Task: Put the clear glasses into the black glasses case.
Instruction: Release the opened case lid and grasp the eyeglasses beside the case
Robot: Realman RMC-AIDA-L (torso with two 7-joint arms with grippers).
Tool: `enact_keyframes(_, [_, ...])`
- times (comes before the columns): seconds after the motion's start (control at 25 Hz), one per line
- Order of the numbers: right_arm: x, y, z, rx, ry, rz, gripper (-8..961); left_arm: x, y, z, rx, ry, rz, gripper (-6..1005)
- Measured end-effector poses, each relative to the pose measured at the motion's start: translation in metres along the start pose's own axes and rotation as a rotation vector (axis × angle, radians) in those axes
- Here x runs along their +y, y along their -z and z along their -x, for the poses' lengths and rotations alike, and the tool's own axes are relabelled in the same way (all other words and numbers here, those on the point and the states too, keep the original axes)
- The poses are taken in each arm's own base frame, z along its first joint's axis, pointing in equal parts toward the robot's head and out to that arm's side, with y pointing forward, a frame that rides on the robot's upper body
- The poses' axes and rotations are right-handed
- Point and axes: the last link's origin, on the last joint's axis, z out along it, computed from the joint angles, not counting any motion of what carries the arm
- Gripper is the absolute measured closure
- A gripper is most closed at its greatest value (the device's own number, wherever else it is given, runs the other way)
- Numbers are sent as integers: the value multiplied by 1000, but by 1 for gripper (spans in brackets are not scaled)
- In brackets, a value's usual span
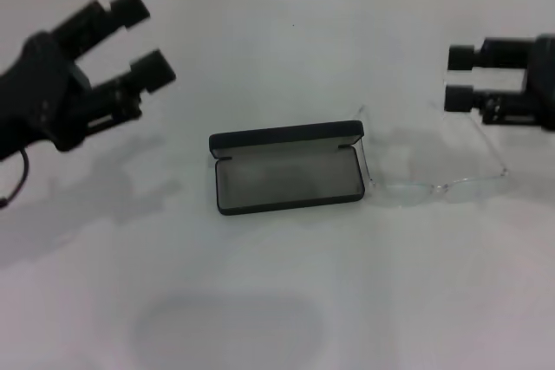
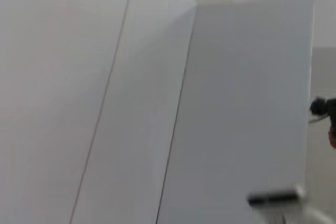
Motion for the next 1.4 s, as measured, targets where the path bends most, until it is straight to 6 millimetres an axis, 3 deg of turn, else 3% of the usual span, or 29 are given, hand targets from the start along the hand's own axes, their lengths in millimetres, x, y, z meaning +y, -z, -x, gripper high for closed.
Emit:
enact_keyframes(0.12, [-14,-4,53,208,-9,-13,347,1,5,12,6,32,-19,106])
enact_keyframes(0.28, [-23,-24,111,515,6,-62,347,2,5,18,3,46,-19,106])
enact_keyframes(0.44, [-24,-46,141,745,45,-94,348,2,-4,22,-20,47,12,106])
enact_keyframes(0.76, [-15,-95,128,1132,227,-116,349,2,-5,26,-14,64,12,106])
enact_keyframes(0.96, [1,-121,115,1213,314,-59,349,1,-7,25,-17,62,18,106])
enact_keyframes(1.16, [12,-127,104,1252,401,76,350,0,-8,25,-18,60,17,106])
enact_keyframes(1.4, [8,-125,98,1233,487,112,400,0,-6,26,-20,60,11,106])
